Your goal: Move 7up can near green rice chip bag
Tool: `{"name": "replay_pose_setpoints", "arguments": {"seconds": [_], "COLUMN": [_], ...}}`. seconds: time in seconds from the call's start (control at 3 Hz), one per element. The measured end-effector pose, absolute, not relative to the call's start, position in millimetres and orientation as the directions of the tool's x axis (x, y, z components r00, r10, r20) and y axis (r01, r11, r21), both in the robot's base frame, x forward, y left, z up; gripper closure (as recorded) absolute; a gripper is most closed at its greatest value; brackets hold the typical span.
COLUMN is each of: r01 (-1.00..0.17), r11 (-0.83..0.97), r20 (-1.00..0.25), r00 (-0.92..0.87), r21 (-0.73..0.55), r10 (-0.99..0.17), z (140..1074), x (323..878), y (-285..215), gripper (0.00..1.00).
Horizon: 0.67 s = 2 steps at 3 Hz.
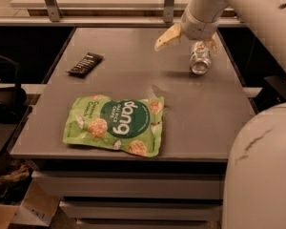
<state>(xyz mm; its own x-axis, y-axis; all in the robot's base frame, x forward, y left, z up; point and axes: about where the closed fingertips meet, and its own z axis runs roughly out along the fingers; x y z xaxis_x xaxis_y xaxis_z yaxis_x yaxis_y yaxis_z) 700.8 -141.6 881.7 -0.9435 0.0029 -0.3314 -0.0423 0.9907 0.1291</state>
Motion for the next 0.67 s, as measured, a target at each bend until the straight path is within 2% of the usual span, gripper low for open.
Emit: {"name": "replay_pose_setpoints", "arguments": {"seconds": [0.33,0.67], "r01": [-0.016,-0.003], "r11": [0.99,0.988], "r20": [-0.296,-0.265], "r00": [-0.955,-0.963], "r21": [0.141,0.155], "r10": [0.027,0.039], "z": [860,842], "x": [702,702], "y": [-137,-135], "gripper": [0.15,0.38]}}
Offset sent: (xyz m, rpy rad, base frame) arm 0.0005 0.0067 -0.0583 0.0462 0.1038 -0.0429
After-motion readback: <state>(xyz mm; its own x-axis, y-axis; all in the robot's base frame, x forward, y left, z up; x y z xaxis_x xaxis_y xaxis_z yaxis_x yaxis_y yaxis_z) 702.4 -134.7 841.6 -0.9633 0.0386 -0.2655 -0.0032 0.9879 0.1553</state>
